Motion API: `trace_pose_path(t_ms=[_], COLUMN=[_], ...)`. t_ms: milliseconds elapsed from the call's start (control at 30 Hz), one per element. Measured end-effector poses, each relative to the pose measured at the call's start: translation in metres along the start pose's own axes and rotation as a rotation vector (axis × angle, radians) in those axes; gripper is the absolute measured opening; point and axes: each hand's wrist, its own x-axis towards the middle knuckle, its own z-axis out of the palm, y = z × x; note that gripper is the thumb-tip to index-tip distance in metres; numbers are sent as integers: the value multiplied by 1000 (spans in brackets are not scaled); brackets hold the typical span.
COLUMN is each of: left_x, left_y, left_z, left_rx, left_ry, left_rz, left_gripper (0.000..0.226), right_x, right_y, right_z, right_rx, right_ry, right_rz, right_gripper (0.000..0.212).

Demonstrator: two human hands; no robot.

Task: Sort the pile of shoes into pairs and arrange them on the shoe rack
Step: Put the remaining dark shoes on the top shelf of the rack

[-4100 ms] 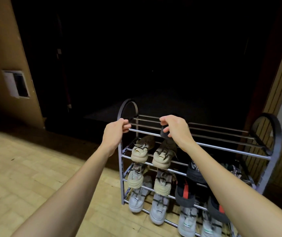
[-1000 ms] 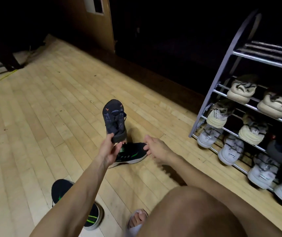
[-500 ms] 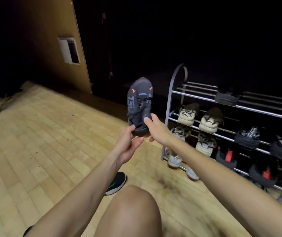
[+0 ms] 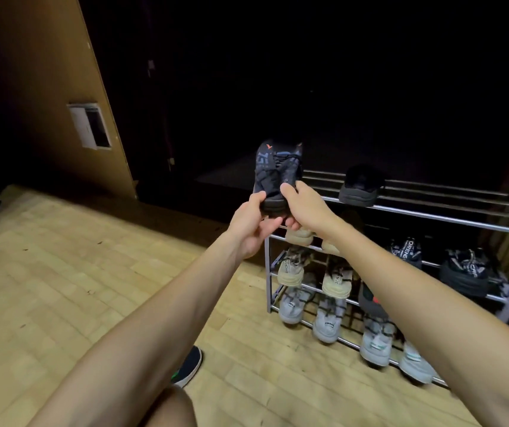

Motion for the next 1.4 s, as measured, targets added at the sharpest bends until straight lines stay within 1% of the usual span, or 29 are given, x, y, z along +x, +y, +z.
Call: trace_pose_path(t_ms=[133, 300, 467, 533, 600, 700, 767, 867, 933, 1033, 1100, 1133, 1200, 1267, 1333, 1400], left_x=[23, 62, 99, 116, 132, 151, 159, 165, 166, 163, 159, 158, 153, 149, 144, 139], left_y=[-11, -30, -42, -43, -46, -54, -58, -58, -58, -57, -56, -55, -53, -48, -43, -41], left_z=[28, 37, 43, 47, 47, 40, 36, 36, 37, 34, 34, 34, 34, 36, 38, 40], left_rx=[-58, -27, 22, 81, 100, 87, 96, 54, 18, 81, 235, 319, 429, 454, 433, 397], left_ry=[-41, -5, 85, 109, 97, 48, 43, 34, -6, -33, 4, 47, 190, 307, 291, 235], left_rz=[-30, -18, -21, 6, 22, -21, -37, -25, 1, 22, 60, 114, 278, 402, 443, 420], left_gripper=[28, 30, 32, 35, 37, 35, 34, 33, 33, 37, 37, 35, 29, 19, 19, 16], right_x=[19, 41, 64, 76, 86, 97, 101, 106, 108, 109, 107, 106, 104, 103, 101, 98], right_y=[16, 41, 53, 59, 66, 79, 84, 88, 88, 86, 84, 83, 82, 80, 76, 73], right_z=[-21, -30, -35, -35, -35, -36, -36, -31, -27, -23, -20, -19, -16, -14, -11, -6], right_rx=[12, -17, -27, -36, -33, -44, -68, -105, -83, -54, -36, -22, 11, 63, 131, 183], right_ry=[67, 49, 60, 74, 96, 116, 116, 134, 168, 223, 252, 265, 281, 288, 298, 314], right_rz=[-15, 70, 87, 103, 114, 122, 147, 167, 176, 201, 213, 216, 218, 226, 239, 246], right_gripper=[32, 51, 66, 65, 64, 62, 61, 59, 58, 59, 61, 62, 64, 64, 62, 60])
